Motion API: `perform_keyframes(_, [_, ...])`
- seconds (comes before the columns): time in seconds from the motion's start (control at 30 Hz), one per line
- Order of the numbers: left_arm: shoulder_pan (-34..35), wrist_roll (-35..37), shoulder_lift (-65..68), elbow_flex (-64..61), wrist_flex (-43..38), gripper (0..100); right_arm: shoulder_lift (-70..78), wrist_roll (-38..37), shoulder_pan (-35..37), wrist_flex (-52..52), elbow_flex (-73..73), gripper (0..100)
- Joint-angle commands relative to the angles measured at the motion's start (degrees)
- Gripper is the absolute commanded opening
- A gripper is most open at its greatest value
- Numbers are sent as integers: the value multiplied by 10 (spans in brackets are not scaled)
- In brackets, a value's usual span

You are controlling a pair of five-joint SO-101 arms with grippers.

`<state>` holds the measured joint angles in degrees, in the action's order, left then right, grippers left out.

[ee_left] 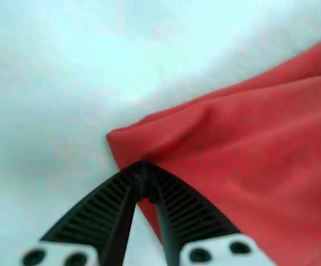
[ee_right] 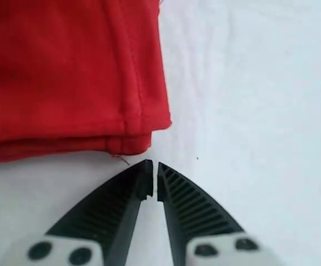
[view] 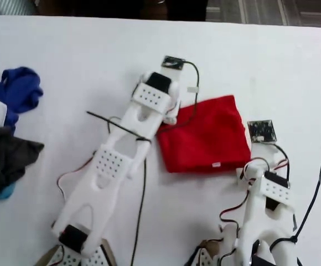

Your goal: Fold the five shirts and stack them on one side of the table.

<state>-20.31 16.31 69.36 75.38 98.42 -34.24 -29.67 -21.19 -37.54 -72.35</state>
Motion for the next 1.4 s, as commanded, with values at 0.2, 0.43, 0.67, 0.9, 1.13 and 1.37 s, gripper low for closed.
perform_keyframes(0.2, [3, -2, -11, 144, 34, 26, -9, 31, -4, -124, 112, 21])
perform_keyframes(0.43, [2, -74, -83, 137, 40, 25, 9, 99, 22, -254, 356, 21])
perform_keyframes(0.67, [-7, -76, -214, -50, 41, 25, 208, 167, 46, -276, 572, 21])
perform_keyframes(0.9, [-17, -34, -351, -300, 35, 25, 438, 208, 62, -380, 809, 21])
perform_keyframes(1.13, [-82, 60, -396, -520, -80, 25, 575, 208, 119, -441, 965, 21])
perform_keyframes(1.37, [-128, 121, -429, -604, -88, 25, 636, 208, 144, -441, 1015, 21])
